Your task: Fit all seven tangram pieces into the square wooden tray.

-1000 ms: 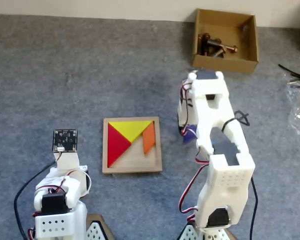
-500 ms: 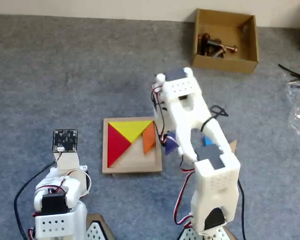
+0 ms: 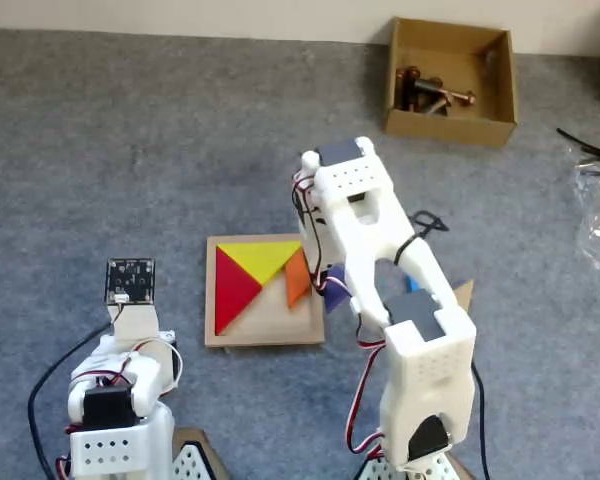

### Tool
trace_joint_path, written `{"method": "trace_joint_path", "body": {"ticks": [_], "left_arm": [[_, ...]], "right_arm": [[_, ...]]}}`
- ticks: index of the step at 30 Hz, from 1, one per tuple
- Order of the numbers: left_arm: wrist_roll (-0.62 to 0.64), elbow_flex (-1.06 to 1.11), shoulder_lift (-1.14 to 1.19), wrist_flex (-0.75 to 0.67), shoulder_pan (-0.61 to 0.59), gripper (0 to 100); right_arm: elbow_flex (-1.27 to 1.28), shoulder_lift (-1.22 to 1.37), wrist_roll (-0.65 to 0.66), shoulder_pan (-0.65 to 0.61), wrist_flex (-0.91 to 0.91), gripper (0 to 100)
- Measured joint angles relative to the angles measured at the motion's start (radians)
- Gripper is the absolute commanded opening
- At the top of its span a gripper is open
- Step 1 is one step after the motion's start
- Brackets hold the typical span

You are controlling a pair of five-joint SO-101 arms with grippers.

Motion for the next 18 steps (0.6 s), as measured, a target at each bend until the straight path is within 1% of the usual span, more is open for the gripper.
{"method": "trace_joint_path", "body": {"ticks": [7,15,18], "left_arm": [[0.000,0.000,0.000,0.000,0.000,0],[0.000,0.000,0.000,0.000,0.000,0],[0.000,0.000,0.000,0.000,0.000,0]], "right_arm": [[0.000,0.000,0.000,0.002,0.000,0.5],[0.000,-0.002,0.000,0.035,0.000,0.5],[0.000,-0.054,0.000,0.035,0.000,0.5]]}}
